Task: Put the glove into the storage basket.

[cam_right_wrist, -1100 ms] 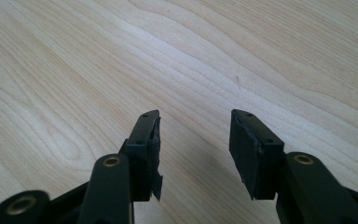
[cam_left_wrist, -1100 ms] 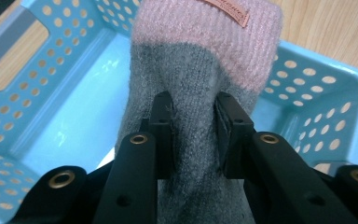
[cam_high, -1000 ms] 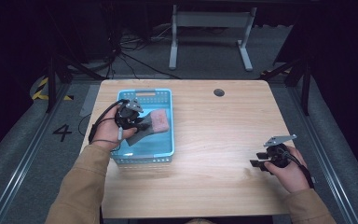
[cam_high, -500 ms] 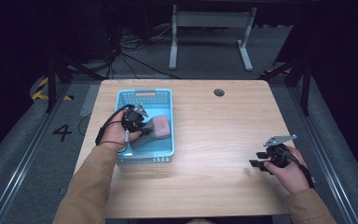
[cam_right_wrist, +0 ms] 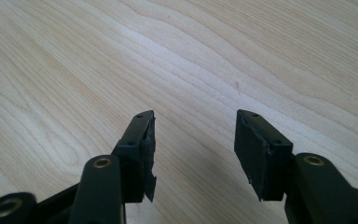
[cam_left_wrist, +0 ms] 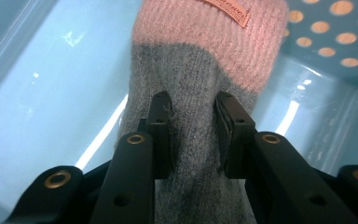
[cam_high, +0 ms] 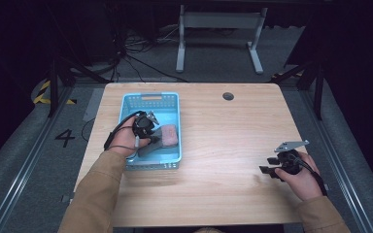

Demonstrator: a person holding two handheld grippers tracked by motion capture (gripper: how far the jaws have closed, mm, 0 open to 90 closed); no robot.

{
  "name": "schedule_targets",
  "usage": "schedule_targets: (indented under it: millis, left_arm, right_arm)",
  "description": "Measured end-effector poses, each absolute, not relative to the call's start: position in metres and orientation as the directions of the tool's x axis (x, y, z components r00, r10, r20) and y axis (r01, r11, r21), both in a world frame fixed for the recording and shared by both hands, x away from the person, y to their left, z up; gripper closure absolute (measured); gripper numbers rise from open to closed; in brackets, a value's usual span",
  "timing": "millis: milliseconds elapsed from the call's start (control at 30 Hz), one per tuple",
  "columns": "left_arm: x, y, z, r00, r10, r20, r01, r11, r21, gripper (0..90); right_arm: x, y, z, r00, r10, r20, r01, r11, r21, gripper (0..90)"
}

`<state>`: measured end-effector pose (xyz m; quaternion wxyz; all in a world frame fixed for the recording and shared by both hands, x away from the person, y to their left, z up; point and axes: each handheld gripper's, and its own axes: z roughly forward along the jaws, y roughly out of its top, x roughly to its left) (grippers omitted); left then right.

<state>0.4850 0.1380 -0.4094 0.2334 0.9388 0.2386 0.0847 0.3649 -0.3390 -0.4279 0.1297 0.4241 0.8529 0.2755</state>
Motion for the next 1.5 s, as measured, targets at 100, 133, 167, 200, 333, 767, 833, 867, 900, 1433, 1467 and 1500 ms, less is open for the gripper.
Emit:
schedule_targets:
  millis: [100, 133, 167, 200, 333, 767, 833, 867, 900, 1433, 1467, 1500]
  left_arm:
    - [0.487, 0.136, -0.411, 0.873, 0.485, 0.041, 0.412, -0.781, 0.469, 70.6]
    - [0.487, 0.136, -0.412, 0.873, 0.486, 0.043, 0.414, -0.783, 0.465, 70.5]
    - [0.488, 0.136, -0.412, 0.875, 0.482, 0.037, 0.414, -0.786, 0.459, 70.4]
    - [0.488, 0.135, -0.412, 0.875, 0.483, 0.038, 0.415, -0.788, 0.456, 70.3]
    - [0.489, 0.135, -0.413, 0.876, 0.482, 0.027, 0.422, -0.790, 0.445, 70.0]
    - [0.485, 0.135, -0.412, 0.894, 0.448, 0.008, 0.405, -0.814, 0.417, 70.2]
    - [0.486, 0.135, -0.412, 0.886, 0.463, 0.008, 0.418, -0.808, 0.416, 69.1]
    - [0.486, 0.135, -0.412, 0.884, 0.468, 0.009, 0.421, -0.804, 0.419, 67.6]
    - [0.486, 0.135, -0.412, 0.884, 0.468, 0.009, 0.421, -0.804, 0.419, 66.1]
    - [0.480, 0.141, -0.397, 0.850, 0.527, 0.016, 0.441, -0.727, 0.527, 46.1]
    - [0.478, 0.141, -0.394, 0.848, 0.529, 0.004, 0.444, -0.716, 0.539, 46.4]
    - [0.475, 0.141, -0.391, 0.844, 0.536, -0.013, 0.453, -0.700, 0.552, 46.4]
  right_arm:
    - [0.365, -0.340, -0.427, -0.608, 0.794, 0.011, 0.650, 0.490, 0.581, 48.6]
    - [0.365, -0.340, -0.427, -0.607, 0.795, 0.008, 0.649, 0.490, 0.582, 48.4]
    - [0.365, -0.341, -0.427, -0.606, 0.795, 0.007, 0.649, 0.490, 0.582, 48.4]
    - [0.365, -0.341, -0.427, -0.606, 0.795, 0.007, 0.649, 0.489, 0.582, 48.3]
    - [0.364, -0.340, -0.427, -0.609, 0.793, 0.008, 0.647, 0.492, 0.583, 48.2]
    - [0.363, -0.339, -0.427, -0.609, 0.793, 0.006, 0.648, 0.493, 0.581, 47.2]
    - [0.363, -0.339, -0.428, -0.608, 0.794, 0.007, 0.649, 0.492, 0.580, 47.2]
    - [0.363, -0.339, -0.428, -0.608, 0.794, 0.007, 0.649, 0.493, 0.579, 47.1]
    - [0.363, -0.339, -0.428, -0.609, 0.793, 0.007, 0.649, 0.493, 0.579, 46.8]
    - [0.365, -0.336, -0.427, -0.608, 0.794, 0.010, 0.652, 0.492, 0.577, 45.2]
    - [0.366, -0.335, -0.427, -0.609, 0.793, 0.011, 0.651, 0.492, 0.578, 45.2]
    - [0.366, -0.335, -0.426, -0.611, 0.792, 0.012, 0.650, 0.493, 0.578, 45.2]
